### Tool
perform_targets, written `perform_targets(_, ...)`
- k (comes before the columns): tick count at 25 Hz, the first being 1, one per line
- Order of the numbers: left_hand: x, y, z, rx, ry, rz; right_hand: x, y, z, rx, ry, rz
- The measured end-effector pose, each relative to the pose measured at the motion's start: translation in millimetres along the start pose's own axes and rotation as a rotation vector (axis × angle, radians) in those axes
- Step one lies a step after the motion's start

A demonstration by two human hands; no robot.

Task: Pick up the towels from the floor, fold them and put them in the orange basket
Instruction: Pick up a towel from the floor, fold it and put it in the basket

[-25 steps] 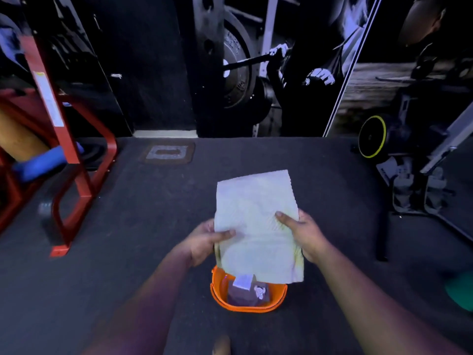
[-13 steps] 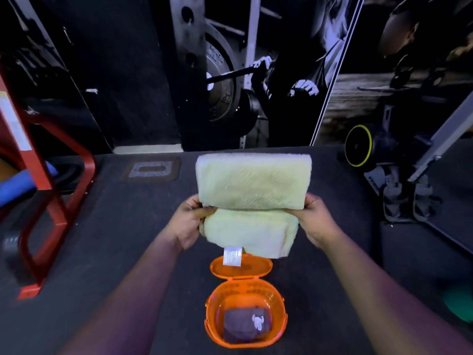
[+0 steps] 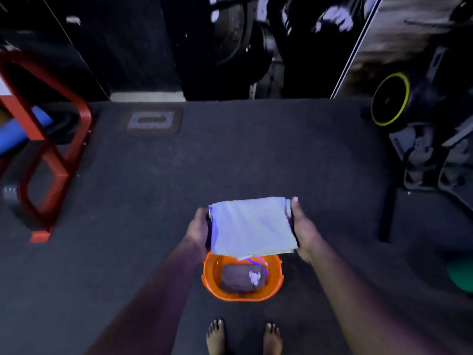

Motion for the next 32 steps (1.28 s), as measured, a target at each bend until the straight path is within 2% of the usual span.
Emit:
perform_targets(3, 56.9, -48.4, 3.1, 0.239, 0.070, 0.143, 45.7, 46.0, -14.0, -0.164, 0.009, -0.115)
perform_targets(6, 124.8, -117.9, 10.2, 0.491, 0.118, 0.181, 111.3, 127.9, -33.9, -0.212, -0.010, -0.075)
perform_targets(9, 188.2, -188.1, 12.5, 0.573, 0.214, 0.201, 184.0, 211.6, -59.8, -0.288, -0.002, -0.056)
perform_targets(11, 236.0, -229.0, 21.0, 0.606, 0.218, 0.214, 234.2, 260.1, -73.0, -0.377, -0.008, -0.062)
perform_targets(14, 332.2, -306.9, 32.1, 0.627, 0.166, 0.146, 316.3, 339.3, -92.2, -0.496, -0.032, -0.105)
perform_targets(17, 412.2, -456.2, 39.9, 0.633, 0.102, 0.013, 380.2, 411.9, -113.1, -0.576, -0.004, -0.101)
perform_targets(19, 431.5, -514.4, 45.7, 0.723, 0.093, -0.081, 411.6, 447.5, -123.1, -0.627, 0.034, -0.061)
perform_targets(21, 459.7, -510.4, 61.3, 0.726, 0.045, -0.090, 441.8, 483.6, -136.2, -0.707, 0.075, -0.023)
perform_targets(23, 496.5, -507.6, 66.0, 0.752, 0.079, -0.069, 469.6, 517.3, -143.9, -0.812, 0.075, -0.012)
perform_targets(25, 525.3, -527.4, 67.4, 0.845, 0.088, -0.086, 496.1, 545.0, -146.6, -0.906, 0.039, 0.005)
perform_targets(27, 540.2, -544.2, 78.4, 0.970, 0.018, -0.045, 512.1, 561.0, -140.5, -1.000, -0.004, 0.000)
perform_targets(28, 539.4, -553.0, 83.4, 1.132, -0.005, -0.012, 515.8, 565.1, -134.5, -1.089, -0.005, -0.040)
perform_targets(30, 547.6, -549.1, 93.2, 1.433, 0.003, 0.171, 513.6, 567.0, -112.2, -1.320, -0.023, -0.250)
perform_targets(32, 537.8, -553.0, 113.3, 1.636, -0.074, 0.415, 505.5, 587.1, -91.0, -1.500, -0.169, -0.373)
Point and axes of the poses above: each hand's wrist, its own x-axis towards the middle knuckle, its own z-axis out of the palm, y = z × x, the point moved 10 cm from there along x, towards the middle knuckle, and after that the axes turned 14 degrees about x, right-handed, at the moved point
